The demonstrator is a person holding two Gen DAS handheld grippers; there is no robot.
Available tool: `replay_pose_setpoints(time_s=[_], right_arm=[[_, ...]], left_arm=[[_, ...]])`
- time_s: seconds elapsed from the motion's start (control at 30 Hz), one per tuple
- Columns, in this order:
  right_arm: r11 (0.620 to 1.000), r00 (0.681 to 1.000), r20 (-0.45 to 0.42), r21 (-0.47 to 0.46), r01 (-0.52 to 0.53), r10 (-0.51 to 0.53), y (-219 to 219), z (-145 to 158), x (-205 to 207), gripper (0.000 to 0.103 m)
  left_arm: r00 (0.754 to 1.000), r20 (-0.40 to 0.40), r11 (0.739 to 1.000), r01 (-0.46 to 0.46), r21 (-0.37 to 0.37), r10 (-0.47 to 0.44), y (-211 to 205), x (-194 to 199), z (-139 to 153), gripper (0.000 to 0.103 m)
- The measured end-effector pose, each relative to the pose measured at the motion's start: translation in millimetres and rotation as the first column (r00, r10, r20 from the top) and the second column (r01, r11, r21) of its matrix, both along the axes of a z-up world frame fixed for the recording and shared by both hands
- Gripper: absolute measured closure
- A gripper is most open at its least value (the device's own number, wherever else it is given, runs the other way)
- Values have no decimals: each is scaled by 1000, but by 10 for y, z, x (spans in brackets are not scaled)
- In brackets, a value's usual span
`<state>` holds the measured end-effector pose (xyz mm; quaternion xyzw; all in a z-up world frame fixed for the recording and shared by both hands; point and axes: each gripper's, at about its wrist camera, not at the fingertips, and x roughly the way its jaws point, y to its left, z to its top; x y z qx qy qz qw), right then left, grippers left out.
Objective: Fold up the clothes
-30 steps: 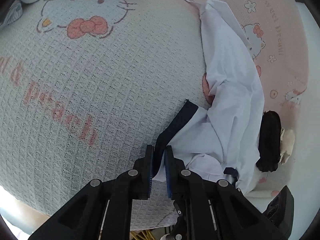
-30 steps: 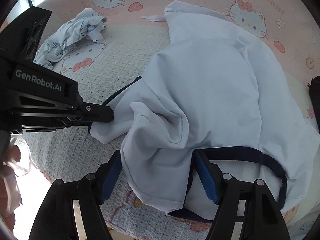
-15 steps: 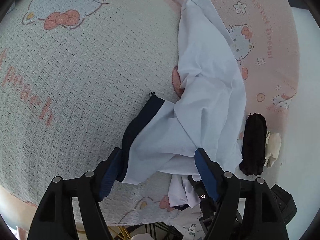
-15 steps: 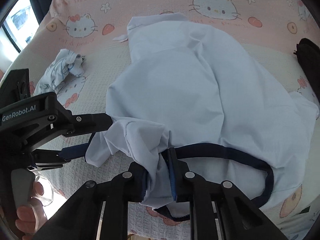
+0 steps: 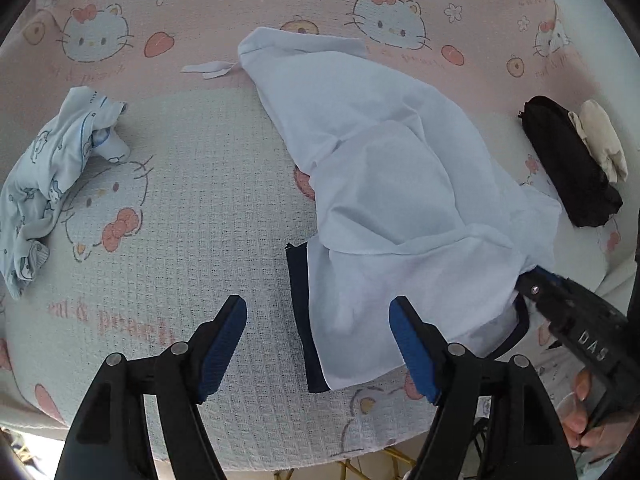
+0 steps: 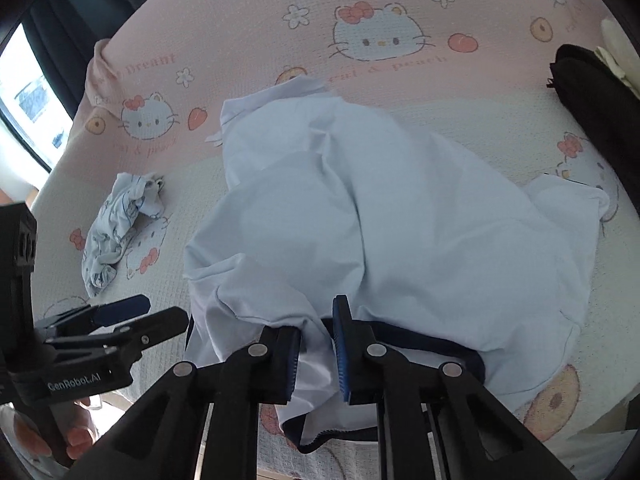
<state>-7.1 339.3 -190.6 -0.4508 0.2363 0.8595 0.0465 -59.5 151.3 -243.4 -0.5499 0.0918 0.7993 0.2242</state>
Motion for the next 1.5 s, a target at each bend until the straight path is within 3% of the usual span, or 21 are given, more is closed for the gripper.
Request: replay_pose_setpoints(time_s=[0.13, 0.23, 0.43, 0.53, 0.63, 0.87, 0.93, 1.07, 1.13, 1.2, 1.23, 1.27, 1.3, 1.33, 1.37, 1.5], right_arm=[[997, 1000, 6, -67, 26, -25, 109, -29, 1, 89], [996, 1000, 6, -88, 28, -28, 120, -46, -25, 89], [995, 1000, 12, -98, 22, -21, 173, -61, -41, 89], [992, 999, 13, -117, 39, -38, 245, -75, -39, 89], [985, 998, 8, -160, 61, -60, 337, -92, -36, 89], [970, 996, 27, -225, 89, -85, 442, -169, -48, 89], [977, 997, 40, -200, 79, -72, 423, -180, -66, 89], [985, 997, 59, -165, 58, -49, 381, -212, -84, 89], [987, 997, 67, -157, 46, -36, 365, -234, -82, 89], [990, 997, 80, -138, 31, -20, 341, -248, -80, 87], [991, 996, 86, -130, 26, -14, 329, -254, -79, 83], [993, 996, 94, -118, 23, -12, 318, -260, -77, 72], [995, 995, 100, -100, 21, -11, 304, -263, -69, 60], [996, 994, 106, -82, 19, -10, 290, -265, -61, 57], [998, 994, 105, -66, 15, -8, 270, -263, -52, 56], [998, 992, 124, -62, 14, -6, 189, -295, -28, 56]], left_arm=[[999, 13, 999, 45, -11, -44, 170, 92, -90, 31], [993, -21, 992, 116, -49, -117, 290, 258, -108, 31], [962, -94, 961, 241, -135, -255, 458, 586, -162, 31], [948, -103, 943, 280, -180, -301, 571, 545, -205, 31], [945, -105, 935, 282, -215, -309, 643, 516, -293, 31], [955, -147, 946, 219, -239, -258, 822, 428, -393, 31], [939, -181, 935, 242, -259, -293, 570, 564, -282, 31], [891, -241, 890, 288, -354, -384, 835, 692, -356, 31], [874, -290, 893, 280, -353, -389, 834, 729, -346, 31], [872, -309, 900, 271, -343, -380, 875, 660, -363, 39], [881, -308, 905, 247, -346, -358, 846, 657, -367, 65], [890, -308, 910, 224, -348, -337, 817, 653, -370, 85], [898, -308, 916, 200, -347, -313, 780, 634, -372, 88], [907, -311, 927, 176, -332, -284, 718, 562, -366, 90], [914, -315, 937, 152, -314, -254, 661, 487, -358, 95], [921, -349, 964, 86, -252, -173, 531, 342, -227, 95]])
